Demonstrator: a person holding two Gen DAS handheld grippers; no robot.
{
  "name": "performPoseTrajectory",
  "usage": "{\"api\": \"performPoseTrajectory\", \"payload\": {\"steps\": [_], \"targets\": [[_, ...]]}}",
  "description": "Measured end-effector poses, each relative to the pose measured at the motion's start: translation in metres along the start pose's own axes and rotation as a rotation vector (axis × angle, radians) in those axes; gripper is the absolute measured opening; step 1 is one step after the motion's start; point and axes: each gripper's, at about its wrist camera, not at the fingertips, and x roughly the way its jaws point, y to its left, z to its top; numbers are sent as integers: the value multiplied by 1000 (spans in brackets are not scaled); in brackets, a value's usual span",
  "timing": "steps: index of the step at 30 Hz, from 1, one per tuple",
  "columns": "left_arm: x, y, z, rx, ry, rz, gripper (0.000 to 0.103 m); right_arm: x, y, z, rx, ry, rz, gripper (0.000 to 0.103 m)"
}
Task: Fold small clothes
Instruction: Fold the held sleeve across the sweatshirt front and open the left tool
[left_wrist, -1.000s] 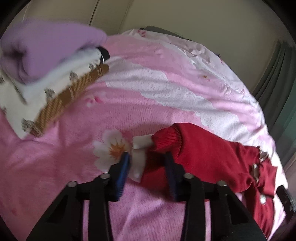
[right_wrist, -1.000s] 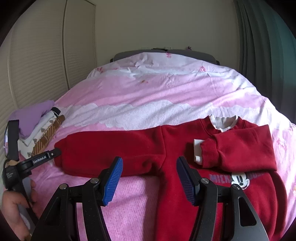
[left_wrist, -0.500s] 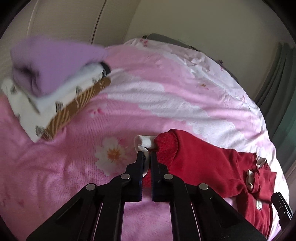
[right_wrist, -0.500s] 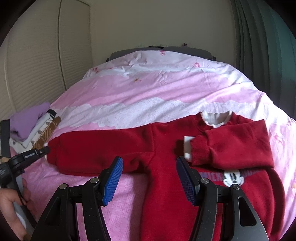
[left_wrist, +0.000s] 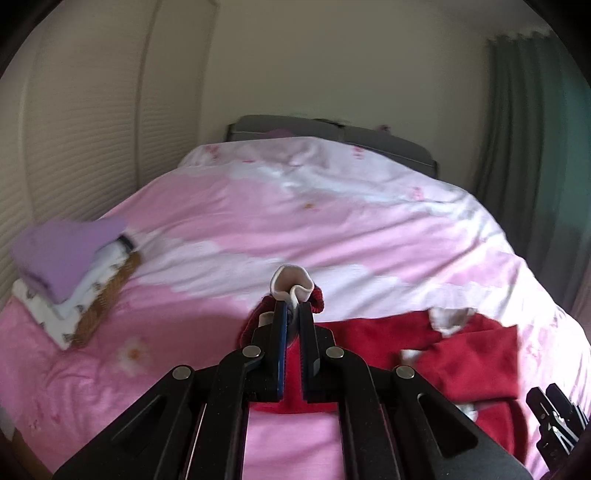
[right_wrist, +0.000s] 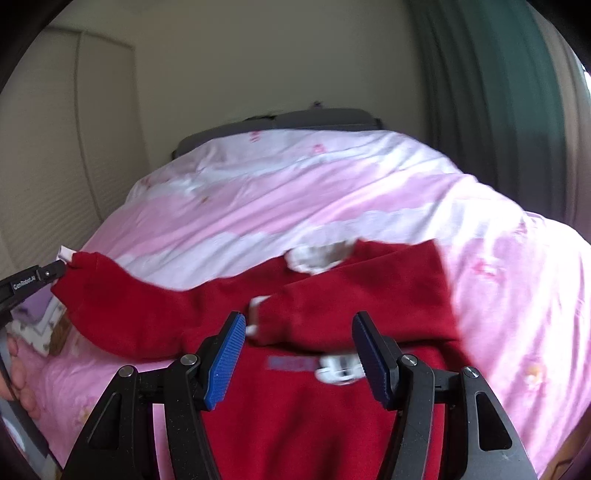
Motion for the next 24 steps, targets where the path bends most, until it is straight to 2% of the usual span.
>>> {"api": "performPoseTrajectory", "payload": {"steps": [8, 13, 19, 24], "targets": [[11, -150, 8, 141, 0, -135, 6, -7, -109, 14, 142, -6, -81, 61], [25, -236, -1, 220, 16, -205, 6, -5, -166, 10, 199, 11, -124, 61], [62, -324, -44, 330, 92, -266, 6, 2, -215, -1, 234, 44, -172, 61], [97, -354, -83, 389, 189, -269, 6, 15, -241, -13, 256, 93, -194, 61]]}}
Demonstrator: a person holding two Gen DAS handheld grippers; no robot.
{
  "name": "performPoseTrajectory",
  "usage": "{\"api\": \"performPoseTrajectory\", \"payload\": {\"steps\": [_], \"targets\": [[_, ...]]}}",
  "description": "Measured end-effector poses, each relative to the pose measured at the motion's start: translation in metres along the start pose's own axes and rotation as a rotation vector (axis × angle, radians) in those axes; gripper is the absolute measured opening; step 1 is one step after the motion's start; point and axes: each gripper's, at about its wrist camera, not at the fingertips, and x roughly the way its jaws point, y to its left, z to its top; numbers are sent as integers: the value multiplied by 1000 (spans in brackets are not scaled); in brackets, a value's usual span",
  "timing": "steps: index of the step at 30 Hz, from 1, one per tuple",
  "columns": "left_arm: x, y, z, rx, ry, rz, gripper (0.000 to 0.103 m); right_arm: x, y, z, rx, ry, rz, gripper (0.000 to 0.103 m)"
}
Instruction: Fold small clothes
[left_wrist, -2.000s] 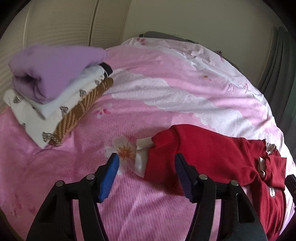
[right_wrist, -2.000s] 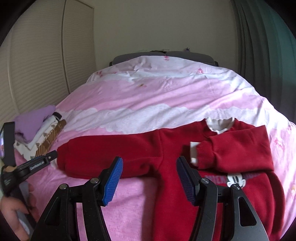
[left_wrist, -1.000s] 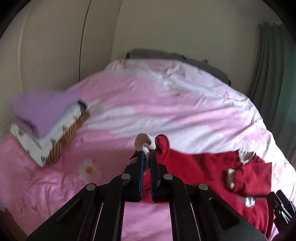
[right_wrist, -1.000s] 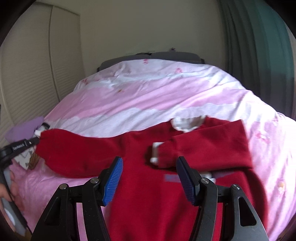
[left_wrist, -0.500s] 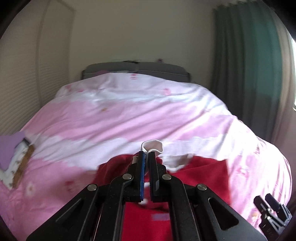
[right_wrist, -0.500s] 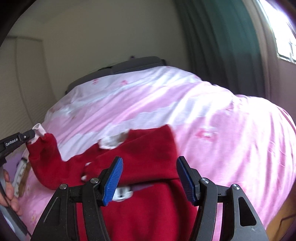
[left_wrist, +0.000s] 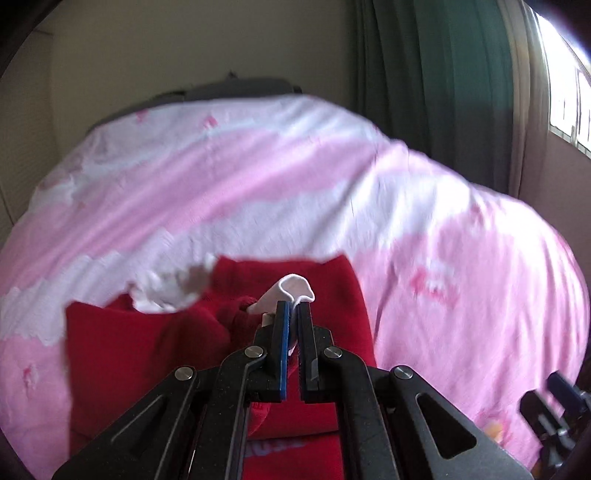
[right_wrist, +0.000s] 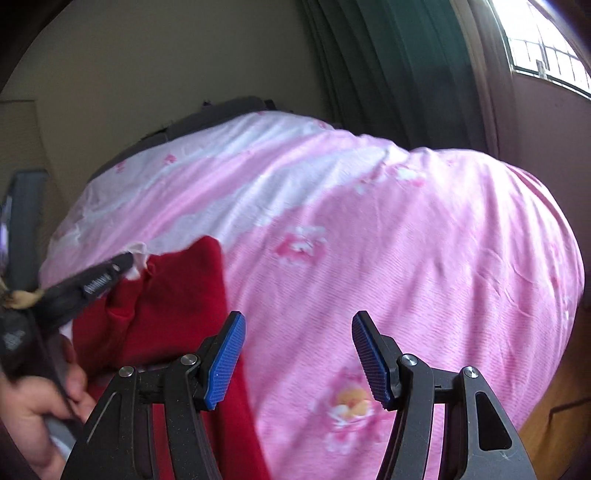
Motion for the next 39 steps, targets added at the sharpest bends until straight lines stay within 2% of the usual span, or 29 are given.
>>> {"api": "performPoseTrajectory", "payload": {"steps": [3, 5, 7, 10, 12, 16, 20, 25, 30, 34, 38, 39], "targets": [[10, -5, -13, -5, 29, -8, 8, 9, -5, -4, -4, 22, 3, 61], [6, -4, -18, -7, 26, -18, 18, 14, -6, -7, -4, 36, 11, 61], [-4, 0, -19, -2, 9, -9, 45, 19, -3, -8, -10, 48, 20, 61], [-22, 15, -19, -22, -15, 0, 64, 20, 4, -9, -25, 48, 31, 61], [-36, 31, -21, -31, -38, 7, 65, 19, 11, -9, -41, 43, 41, 61], [-49, 77, -29, -55, -52, 86, 69, 22, 33, -8, -82, 44, 87, 61], [-38, 148, -41, -175, 3, 159, 69, 30, 64, -5, -139, 38, 125, 61], [-15, 204, -53, -209, 66, 218, 69, 54, 110, -1, -232, 74, 170, 60], [5, 227, -60, -211, 84, 220, 69, 79, 137, 1, -264, 109, 165, 60], [19, 237, -66, -220, 113, 244, 70, 99, 142, -5, -268, 162, 114, 61], [25, 268, -79, -295, 136, 320, 70, 109, 142, -15, -272, 180, 73, 61], [27, 276, -83, -322, 142, 304, 71, 111, 143, -18, -284, 174, 57, 65]]}}
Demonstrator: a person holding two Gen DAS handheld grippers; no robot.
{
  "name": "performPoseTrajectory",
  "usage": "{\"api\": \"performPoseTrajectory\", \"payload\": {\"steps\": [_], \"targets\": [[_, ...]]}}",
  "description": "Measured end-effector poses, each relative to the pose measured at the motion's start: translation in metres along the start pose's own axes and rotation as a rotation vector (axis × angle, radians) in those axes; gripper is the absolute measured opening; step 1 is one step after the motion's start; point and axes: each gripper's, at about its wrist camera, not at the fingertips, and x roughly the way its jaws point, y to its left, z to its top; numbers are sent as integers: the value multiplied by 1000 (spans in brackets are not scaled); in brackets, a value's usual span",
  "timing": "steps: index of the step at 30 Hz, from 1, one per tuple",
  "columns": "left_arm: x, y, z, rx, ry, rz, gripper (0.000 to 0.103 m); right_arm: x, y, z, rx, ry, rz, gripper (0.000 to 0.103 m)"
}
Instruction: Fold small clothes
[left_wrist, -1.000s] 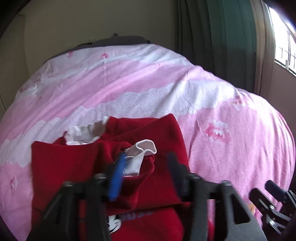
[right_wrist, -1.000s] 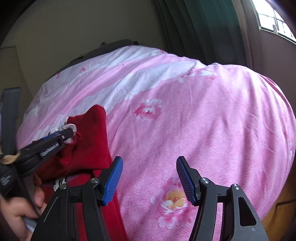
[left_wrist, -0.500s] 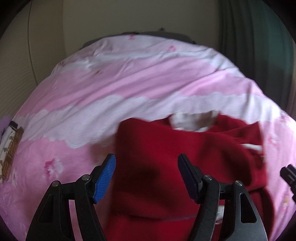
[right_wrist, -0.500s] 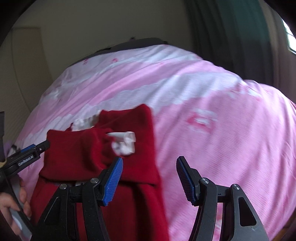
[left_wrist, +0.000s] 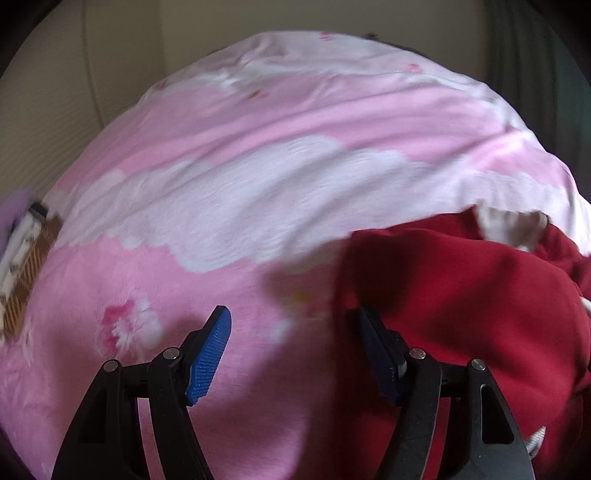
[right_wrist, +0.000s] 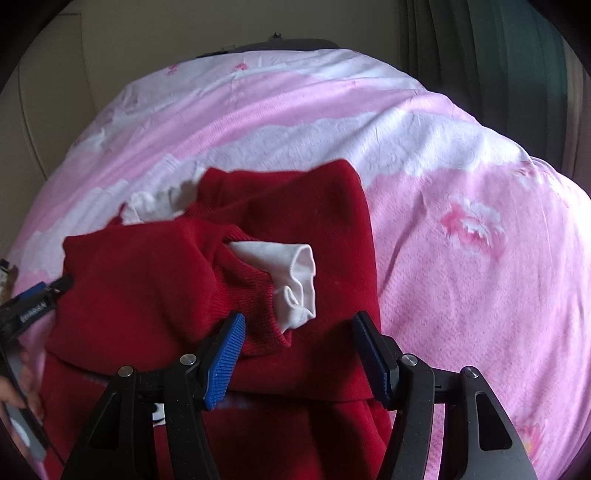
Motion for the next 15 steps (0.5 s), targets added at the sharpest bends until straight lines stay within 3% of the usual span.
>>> {"api": "performPoseTrajectory", "payload": {"steps": [2, 5, 10, 15], "targets": [[5, 7, 0, -32, 20, -38, 71, 4, 3, -1, -20, 0, -29, 70], [-4, -5, -1, 26, -9, -16, 69, 10, -7, -4, 13, 17, -55, 83], [-35, -10, -5, 45, -51, -71, 67, 4, -29, -6, 107, 35, -4, 85], [-70, -17, -33, 116, -61, -118, 68, -19, -23, -8, 37, -37, -33, 85]]}}
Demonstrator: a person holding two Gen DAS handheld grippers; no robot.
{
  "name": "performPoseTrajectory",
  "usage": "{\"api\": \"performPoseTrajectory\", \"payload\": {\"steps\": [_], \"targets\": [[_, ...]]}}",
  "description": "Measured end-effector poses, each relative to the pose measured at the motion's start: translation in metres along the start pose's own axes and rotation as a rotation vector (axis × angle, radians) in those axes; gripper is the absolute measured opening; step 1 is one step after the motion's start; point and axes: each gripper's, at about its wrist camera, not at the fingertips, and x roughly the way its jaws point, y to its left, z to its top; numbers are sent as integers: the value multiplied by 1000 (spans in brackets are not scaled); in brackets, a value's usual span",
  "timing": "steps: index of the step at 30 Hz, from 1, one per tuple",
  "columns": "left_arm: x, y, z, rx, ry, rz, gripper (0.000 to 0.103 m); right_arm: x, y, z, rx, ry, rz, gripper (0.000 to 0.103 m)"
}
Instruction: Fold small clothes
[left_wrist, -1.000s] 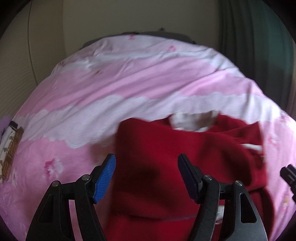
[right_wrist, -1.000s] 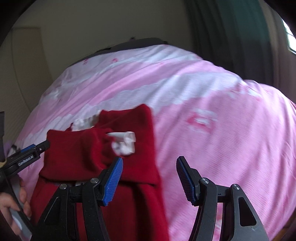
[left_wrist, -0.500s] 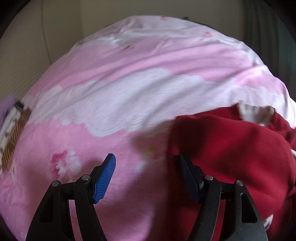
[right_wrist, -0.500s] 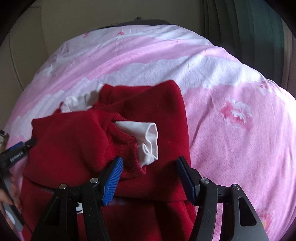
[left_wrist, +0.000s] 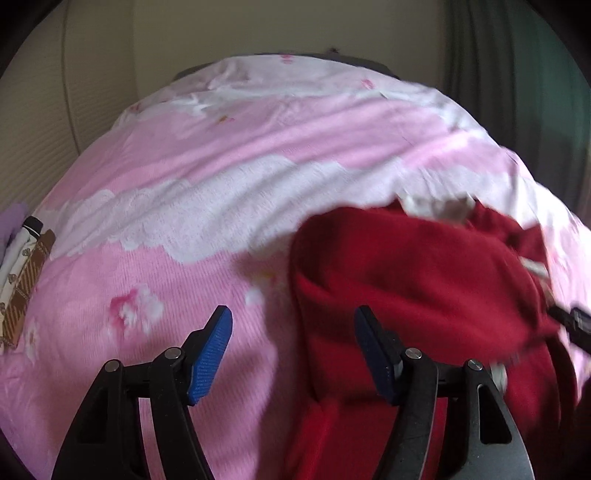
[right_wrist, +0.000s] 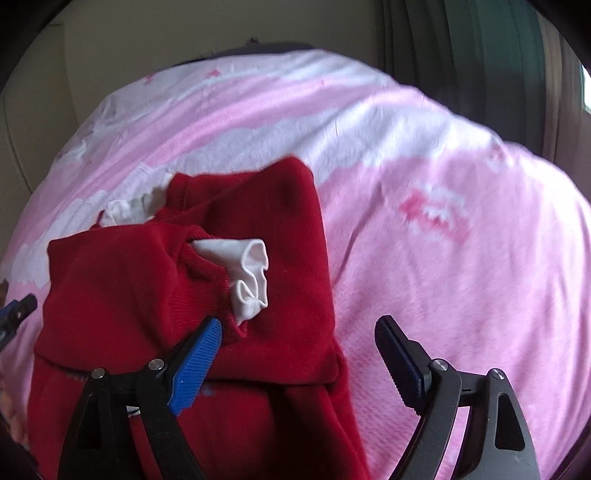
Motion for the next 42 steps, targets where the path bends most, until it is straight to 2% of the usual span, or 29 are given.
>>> {"api": "performPoseTrajectory", "payload": {"steps": [5, 8, 12, 14, 16, 19, 21, 26, 29, 36, 42], "targets": [[-1, -5, -30, 42, 69, -13, 68, -7, 7, -1, -33, -4, 3, 85], [5, -5, -32, 46, 102, -21, 68, -8, 8, -1, -31, -3, 10, 85], [7, -11, -32, 107, 100, -3, 69, -5, 16, -2, -48, -1, 6, 85], [11, -8, -32, 101, 110, 2, 71, -4, 17, -2, -51, 0, 6, 85], [13, -7, -31, 98, 121, -12, 71, -2, 18, -2, -50, 2, 6, 85], [11, -10, -35, 145, 123, -29, 71, -2, 18, -2, -48, -3, 8, 85], [15, -10, -39, 154, 129, -19, 71, -2, 19, -3, -49, -4, 8, 85], [23, 7, -28, 55, 107, -4, 70, 1, 20, -5, -48, -2, 8, 85], [29, 10, -23, 34, 108, -6, 71, 3, 20, -5, -49, -2, 5, 85], [25, 30, -38, -77, 72, -16, 71, 22, 11, -9, -22, 52, -13, 85], [16, 26, -39, -79, 40, 5, 70, 16, 9, -11, -49, 56, -40, 85]]}}
